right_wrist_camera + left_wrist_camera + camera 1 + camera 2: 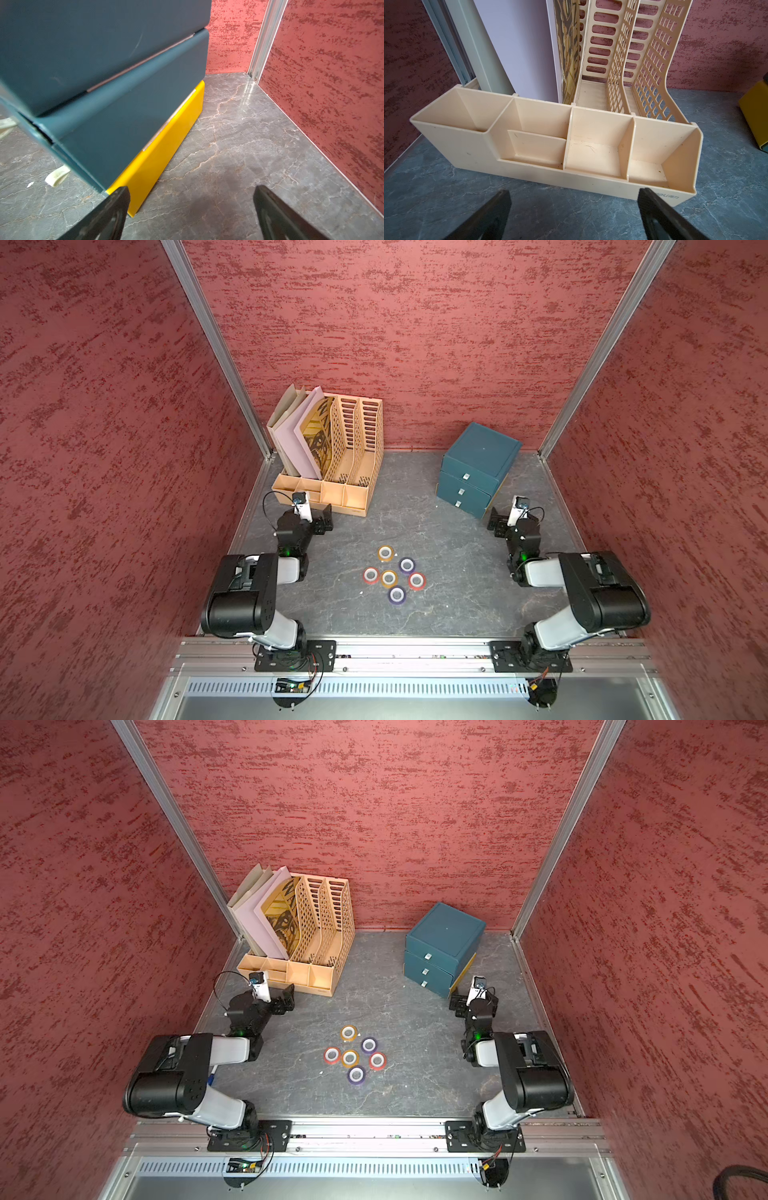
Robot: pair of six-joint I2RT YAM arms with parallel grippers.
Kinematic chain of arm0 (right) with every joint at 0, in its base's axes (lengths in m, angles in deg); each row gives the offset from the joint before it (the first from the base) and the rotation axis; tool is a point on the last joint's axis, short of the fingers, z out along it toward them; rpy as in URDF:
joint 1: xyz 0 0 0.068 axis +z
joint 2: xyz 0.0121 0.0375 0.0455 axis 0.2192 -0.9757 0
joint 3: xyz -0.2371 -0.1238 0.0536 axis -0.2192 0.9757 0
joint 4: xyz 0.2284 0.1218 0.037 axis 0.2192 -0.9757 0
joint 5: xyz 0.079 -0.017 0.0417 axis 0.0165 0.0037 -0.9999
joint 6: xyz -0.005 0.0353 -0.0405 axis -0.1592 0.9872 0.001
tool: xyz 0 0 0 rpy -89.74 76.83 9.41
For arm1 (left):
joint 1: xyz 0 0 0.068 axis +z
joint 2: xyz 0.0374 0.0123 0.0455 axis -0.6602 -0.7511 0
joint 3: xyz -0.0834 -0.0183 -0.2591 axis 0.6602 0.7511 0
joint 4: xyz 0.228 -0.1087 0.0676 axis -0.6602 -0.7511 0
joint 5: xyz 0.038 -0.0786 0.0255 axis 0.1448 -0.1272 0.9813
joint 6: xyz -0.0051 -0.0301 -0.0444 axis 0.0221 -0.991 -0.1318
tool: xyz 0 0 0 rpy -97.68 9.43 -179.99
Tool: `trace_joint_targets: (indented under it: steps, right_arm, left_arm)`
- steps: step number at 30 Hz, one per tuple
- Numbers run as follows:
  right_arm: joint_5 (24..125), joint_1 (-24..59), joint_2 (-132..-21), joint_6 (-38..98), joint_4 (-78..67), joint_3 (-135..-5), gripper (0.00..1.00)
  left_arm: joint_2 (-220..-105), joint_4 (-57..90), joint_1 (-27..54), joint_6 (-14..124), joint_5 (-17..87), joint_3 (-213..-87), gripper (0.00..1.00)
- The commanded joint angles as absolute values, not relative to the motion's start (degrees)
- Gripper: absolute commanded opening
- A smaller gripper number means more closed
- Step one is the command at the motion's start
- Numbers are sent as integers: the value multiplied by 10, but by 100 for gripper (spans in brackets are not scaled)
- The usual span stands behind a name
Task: Place the transparent tape into the drawer according to color
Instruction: Move the storage box to the center of the board.
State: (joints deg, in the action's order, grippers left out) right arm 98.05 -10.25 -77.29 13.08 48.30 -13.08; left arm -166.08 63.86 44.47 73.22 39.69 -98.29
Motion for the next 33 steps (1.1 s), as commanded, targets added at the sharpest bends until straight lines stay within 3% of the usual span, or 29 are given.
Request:
trace_joint_targets:
  steps: [1,19,27,33]
  right_arm:
    - [974,-105,-770,135,488,-144,99]
    - [940,-100,-748,118,465,-150,99]
    - [1038,-85,-607,172,116,-286,99]
    - [1134,-45,-555,191,-32,-365,98]
  left_arm:
    - [-1667,635,446,729,395,-990,100]
    - [-1644,608,428,742,423,-997,100]
    - [-1549,428,407,720,481,-1046,100]
    - [-1506,285,374,698,481,-1105,100]
